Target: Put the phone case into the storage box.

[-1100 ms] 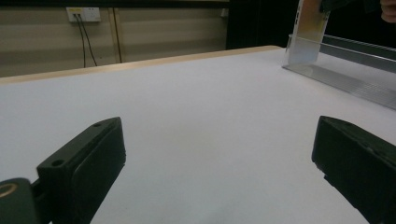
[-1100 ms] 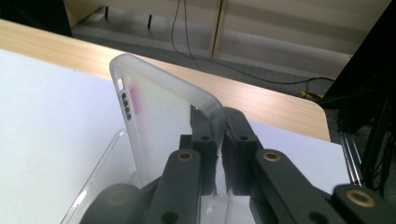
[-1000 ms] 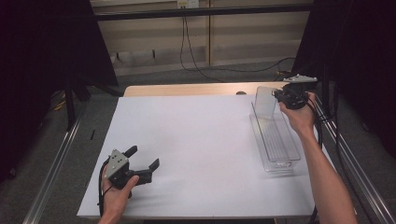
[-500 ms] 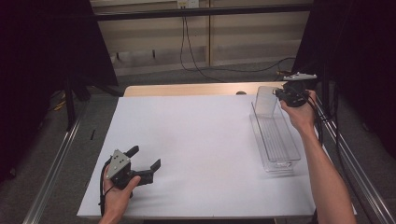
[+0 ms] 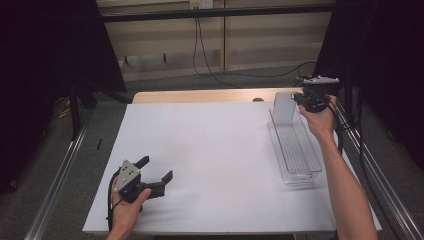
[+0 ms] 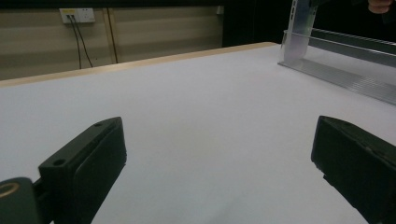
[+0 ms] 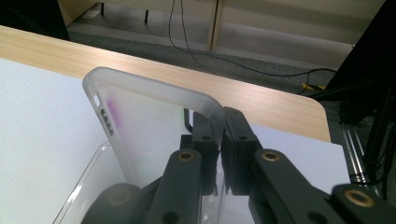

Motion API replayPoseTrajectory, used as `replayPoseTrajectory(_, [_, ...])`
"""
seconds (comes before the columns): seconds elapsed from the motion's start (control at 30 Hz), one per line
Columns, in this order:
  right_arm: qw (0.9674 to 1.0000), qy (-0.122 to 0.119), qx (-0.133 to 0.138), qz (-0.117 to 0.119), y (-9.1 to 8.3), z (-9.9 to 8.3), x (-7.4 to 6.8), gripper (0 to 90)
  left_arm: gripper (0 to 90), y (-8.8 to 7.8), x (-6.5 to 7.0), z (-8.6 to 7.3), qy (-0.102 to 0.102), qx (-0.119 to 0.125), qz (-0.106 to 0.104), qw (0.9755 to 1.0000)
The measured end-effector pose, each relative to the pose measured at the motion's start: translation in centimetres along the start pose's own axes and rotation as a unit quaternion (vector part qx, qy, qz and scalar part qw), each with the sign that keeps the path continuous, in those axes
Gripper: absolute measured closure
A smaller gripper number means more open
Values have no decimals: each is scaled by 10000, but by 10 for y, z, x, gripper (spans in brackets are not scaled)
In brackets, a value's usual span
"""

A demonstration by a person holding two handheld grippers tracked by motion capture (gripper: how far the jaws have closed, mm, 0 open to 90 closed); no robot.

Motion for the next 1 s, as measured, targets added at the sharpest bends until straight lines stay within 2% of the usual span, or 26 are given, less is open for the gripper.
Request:
replayPoseTrajectory(0.17, [9999, 151, -15, 35, 1, -2, 4, 851, 33, 2, 1, 0, 47, -20, -32, 10000])
replayPoseTrajectory(0.37, [9998, 197, -20, 5, 1, -2, 3, 850, 32, 2, 2, -1, 114, -57, -20, 9999])
replayPoseTrajectory(0.57, [9996, 272, 6, 11, 3, 0, 3, 848, 32, 1, 2, -1, 57, -33, -8, 10000])
replayPoseTrajectory(1.0, [9992, 395, -21, -9, 5, 0, 5, 831, 32, 1, 2, -1, 94, -42, -47, 9999])
Point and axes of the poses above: each handheld gripper's, and its own axes: y roughly forward along the jaws, z roughly out of its top, x roughly to its right, the point moved 10 cm from there along y, roughly forward along the jaws, and after that the axes turned 5 degrees about -x, right-handed, at the moved point
